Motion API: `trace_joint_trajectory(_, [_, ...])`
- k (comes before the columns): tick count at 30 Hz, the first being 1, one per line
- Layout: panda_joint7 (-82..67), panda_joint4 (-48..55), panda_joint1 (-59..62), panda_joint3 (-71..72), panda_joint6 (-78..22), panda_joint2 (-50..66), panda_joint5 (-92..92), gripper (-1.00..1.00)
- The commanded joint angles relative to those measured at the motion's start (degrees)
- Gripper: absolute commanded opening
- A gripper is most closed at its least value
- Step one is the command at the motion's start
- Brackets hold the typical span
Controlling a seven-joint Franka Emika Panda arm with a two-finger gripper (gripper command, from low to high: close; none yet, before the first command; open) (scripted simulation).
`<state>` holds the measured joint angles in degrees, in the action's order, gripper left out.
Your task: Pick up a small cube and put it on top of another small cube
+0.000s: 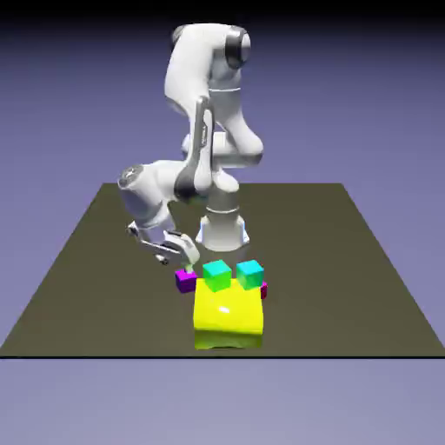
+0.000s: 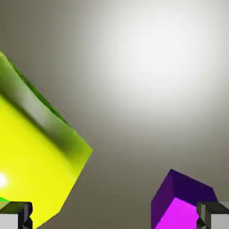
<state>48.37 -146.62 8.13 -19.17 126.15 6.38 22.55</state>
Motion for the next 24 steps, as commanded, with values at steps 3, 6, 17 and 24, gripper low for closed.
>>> trace_joint_trajectory(3, [0.92, 2.25, 1.27, -2.99, -7.48, 6.1, 3.52, 0.0])
trace_joint_trajectory(6, [1.73, 4.2, 2.45, -5.59, -13.97, 11.4, 6.58, 0.0])
trace_joint_trajectory(17, [2.24, 5.07, 1.05, -4.24, -14.12, 10.65, 5.56, -1.0])
trace_joint_trajectory(24, [8.84, 19.52, -4.58, 0.21, -26.75, 6.82, -4.14, -1.0])
